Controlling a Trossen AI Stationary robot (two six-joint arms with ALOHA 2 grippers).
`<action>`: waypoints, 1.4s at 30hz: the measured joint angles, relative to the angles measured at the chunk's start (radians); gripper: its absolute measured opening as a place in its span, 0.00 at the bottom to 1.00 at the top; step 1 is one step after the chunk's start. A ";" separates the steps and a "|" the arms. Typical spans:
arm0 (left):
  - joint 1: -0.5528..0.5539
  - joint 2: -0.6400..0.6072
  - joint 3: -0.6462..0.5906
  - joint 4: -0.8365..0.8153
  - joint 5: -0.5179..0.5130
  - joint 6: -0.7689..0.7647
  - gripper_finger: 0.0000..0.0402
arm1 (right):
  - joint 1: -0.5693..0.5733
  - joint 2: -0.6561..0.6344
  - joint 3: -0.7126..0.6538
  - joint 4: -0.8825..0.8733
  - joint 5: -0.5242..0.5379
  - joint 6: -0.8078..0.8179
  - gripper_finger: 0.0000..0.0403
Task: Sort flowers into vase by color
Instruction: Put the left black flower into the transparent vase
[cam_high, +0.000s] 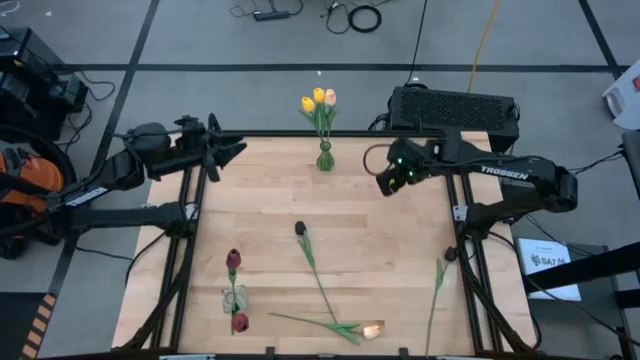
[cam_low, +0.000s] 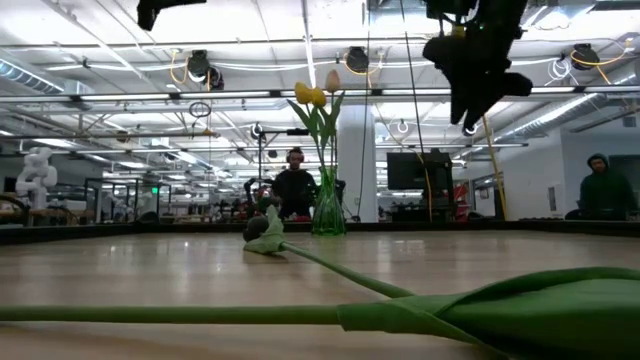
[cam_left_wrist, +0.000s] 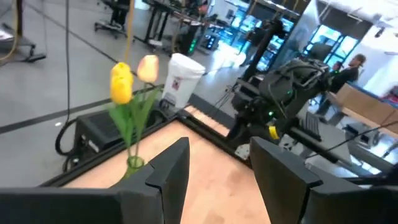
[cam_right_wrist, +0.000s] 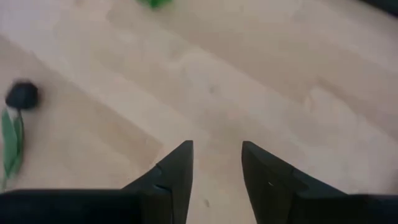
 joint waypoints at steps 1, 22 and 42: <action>-0.023 0.007 0.000 0.002 -0.024 0.003 0.44 | 0.019 0.000 0.000 -0.015 0.001 0.009 0.32; -0.114 0.037 0.000 -0.284 -0.087 -0.004 0.44 | 0.248 0.009 0.000 0.125 0.006 0.232 0.32; -0.162 -0.055 -0.113 -0.337 0.123 0.113 0.44 | 0.581 0.180 0.020 0.259 0.057 0.841 0.10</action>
